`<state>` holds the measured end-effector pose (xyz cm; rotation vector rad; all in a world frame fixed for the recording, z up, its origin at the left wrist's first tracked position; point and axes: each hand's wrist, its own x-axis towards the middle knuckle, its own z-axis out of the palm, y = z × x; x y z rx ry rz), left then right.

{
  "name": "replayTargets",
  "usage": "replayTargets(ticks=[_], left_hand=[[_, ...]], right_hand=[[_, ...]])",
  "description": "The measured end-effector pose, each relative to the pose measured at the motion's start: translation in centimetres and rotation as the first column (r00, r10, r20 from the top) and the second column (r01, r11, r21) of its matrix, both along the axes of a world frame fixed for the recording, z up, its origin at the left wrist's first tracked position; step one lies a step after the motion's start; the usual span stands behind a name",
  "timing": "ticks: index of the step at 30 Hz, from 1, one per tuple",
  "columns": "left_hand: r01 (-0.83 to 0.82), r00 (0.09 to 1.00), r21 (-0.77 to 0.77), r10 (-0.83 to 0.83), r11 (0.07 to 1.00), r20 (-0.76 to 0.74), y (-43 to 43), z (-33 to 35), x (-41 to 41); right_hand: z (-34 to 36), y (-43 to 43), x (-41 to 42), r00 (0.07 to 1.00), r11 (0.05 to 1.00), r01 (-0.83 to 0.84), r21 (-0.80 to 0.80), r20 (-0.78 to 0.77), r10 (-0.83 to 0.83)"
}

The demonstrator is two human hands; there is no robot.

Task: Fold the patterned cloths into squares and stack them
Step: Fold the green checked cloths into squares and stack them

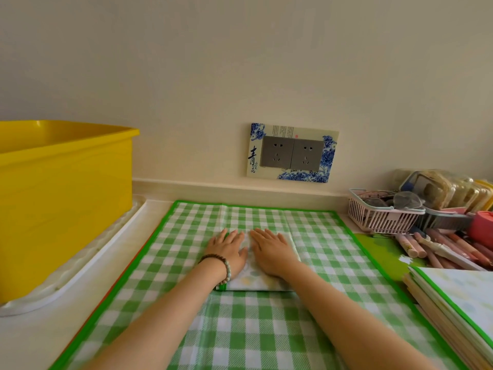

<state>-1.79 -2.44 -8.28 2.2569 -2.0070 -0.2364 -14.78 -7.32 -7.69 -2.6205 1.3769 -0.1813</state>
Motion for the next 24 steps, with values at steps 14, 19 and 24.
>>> replayTargets(ticks=[14, 19, 24], left_hand=[[-0.019, 1.000, 0.041, 0.019, 0.999, -0.003, 0.3, 0.2, -0.1], [-0.024, 0.986, 0.038, 0.030, 0.999, -0.162, 1.0, 1.0, 0.4], [-0.059, 0.979, 0.049, 0.067, 0.997, -0.192, 3.3, 1.0, 2.6]], right_hand=[[0.0, -1.5, -4.8, 0.992, 0.988, 0.126, 0.086, -0.015, -0.125], [0.9, -0.6, -5.8, 0.933, 0.961, 0.156, 0.227, 0.285, -0.218], [2.5, 0.0, -9.1, 0.844, 0.909, 0.152, 0.388, 0.427, -0.323]])
